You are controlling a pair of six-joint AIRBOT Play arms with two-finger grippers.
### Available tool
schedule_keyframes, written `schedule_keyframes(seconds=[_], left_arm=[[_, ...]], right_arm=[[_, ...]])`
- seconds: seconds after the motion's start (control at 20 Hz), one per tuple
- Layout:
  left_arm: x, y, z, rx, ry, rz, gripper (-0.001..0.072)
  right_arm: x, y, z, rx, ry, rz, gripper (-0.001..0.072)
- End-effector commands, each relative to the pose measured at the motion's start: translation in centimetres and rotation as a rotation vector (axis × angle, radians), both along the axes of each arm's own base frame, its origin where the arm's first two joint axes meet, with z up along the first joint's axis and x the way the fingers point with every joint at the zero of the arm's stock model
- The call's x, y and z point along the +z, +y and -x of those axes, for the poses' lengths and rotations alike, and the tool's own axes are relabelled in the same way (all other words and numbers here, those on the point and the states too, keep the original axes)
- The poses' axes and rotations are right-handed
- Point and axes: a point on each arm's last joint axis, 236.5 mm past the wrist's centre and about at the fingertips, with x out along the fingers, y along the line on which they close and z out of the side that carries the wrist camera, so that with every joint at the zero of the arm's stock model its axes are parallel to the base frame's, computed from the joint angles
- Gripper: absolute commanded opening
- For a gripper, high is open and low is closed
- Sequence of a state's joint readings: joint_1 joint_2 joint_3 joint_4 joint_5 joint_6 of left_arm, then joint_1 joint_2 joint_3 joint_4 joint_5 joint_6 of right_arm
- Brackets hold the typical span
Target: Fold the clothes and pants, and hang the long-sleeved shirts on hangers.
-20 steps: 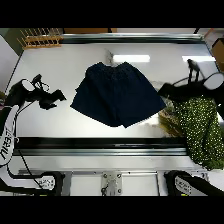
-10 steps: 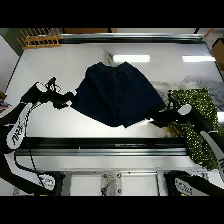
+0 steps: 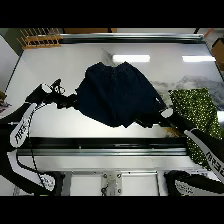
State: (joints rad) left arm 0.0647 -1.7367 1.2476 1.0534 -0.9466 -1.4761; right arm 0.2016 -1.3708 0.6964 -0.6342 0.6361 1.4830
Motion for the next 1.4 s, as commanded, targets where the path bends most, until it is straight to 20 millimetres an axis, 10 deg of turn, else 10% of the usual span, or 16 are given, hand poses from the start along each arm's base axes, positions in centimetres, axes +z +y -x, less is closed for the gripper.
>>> schedule_keyframes(seconds=[0.0,0.15,0.4,0.55,0.7,0.8,1.15,1.35], left_arm=[[0.8,-0.5,1.5,-0.035,0.035,0.016,0.0034],[5.0,-2.3,5.6,-0.172,0.048,0.037,0.0033],[9.5,-11.2,21.0,-0.424,0.099,0.105,0.0034],[11.0,-17.4,27.5,-0.530,0.028,0.182,0.0034],[12.2,-21.1,29.2,-0.614,-0.102,0.204,0.0073],[13.2,-21.7,28.4,-0.614,-0.138,0.208,0.0674],[14.8,-7.5,9.7,-0.342,-0.306,-0.130,0.0688],[11.4,-7.3,4.7,-0.404,-0.265,-0.024,0.0688]], right_arm=[[0.5,0.2,-1.1,0.026,-0.064,0.011,0.0077],[4.6,-2.5,-5.3,0.065,-0.167,0.040,0.0019],[16.9,-11.9,-15.2,0.005,-0.411,0.280,0.0019],[22.1,-12.2,-18.2,0.014,-0.528,0.314,0.0019],[22.8,-11.6,-18.2,0.032,-0.532,0.310,0.0030],[22.4,-11.6,-17.3,0.053,-0.499,0.307,0.0031],[22.6,-10.9,-12.9,0.211,-0.436,0.323,0.0032],[21.4,-10.5,-11.4,0.223,-0.404,0.315,0.0032]])
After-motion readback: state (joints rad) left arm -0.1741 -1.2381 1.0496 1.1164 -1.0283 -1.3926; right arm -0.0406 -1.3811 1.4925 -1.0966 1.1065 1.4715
